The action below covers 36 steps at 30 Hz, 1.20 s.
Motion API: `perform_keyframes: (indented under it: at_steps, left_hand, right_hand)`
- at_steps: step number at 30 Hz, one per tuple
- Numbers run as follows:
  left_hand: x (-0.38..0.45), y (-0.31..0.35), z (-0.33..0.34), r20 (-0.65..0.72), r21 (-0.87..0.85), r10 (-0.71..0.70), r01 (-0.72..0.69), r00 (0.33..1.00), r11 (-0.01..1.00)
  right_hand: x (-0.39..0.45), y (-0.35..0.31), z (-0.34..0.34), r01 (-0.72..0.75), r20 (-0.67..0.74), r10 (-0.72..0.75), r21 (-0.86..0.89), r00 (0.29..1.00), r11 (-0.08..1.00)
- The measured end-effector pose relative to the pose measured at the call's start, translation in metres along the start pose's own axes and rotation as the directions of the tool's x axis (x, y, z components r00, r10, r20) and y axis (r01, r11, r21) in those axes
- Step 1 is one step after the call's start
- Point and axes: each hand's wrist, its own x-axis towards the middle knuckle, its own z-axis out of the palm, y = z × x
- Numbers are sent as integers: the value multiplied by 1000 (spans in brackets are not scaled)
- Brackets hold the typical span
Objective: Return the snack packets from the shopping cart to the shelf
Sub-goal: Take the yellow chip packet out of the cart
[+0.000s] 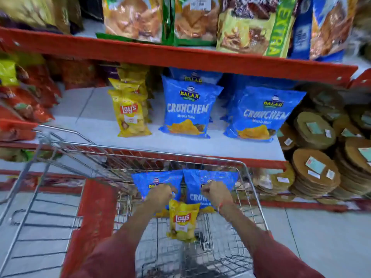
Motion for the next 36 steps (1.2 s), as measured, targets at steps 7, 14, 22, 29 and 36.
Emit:
perform_keyframes:
  at_steps: [7, 14, 22, 29, 36]
  left_hand:
    - [16, 0, 48, 203, 91, -88, 70, 975, 993]
    - [14, 1, 65, 140, 88, -243, 232, 960, 969]
    - [-22, -13, 53, 14, -229, -299, 294, 954, 928]
    - [-58, -36, -10, -343, -596, -343, 79, 874, 799]
    - [-78, -61, -107, -632, -631, -398, -143, 665, 763]
  right_hand:
    - [16, 22, 58, -43, 213, 42, -1, 976, 999]
    - [8, 21, 77, -28, 255, 20, 25, 967, 999]
    - [-9, 7, 69, -4, 165, -26, 176, 986, 984]
    - [-19, -25, 7, 201, -120, -172, 303, 978, 932]
    - [-10, -87, -69, 420, -454, -204, 449, 868, 788]
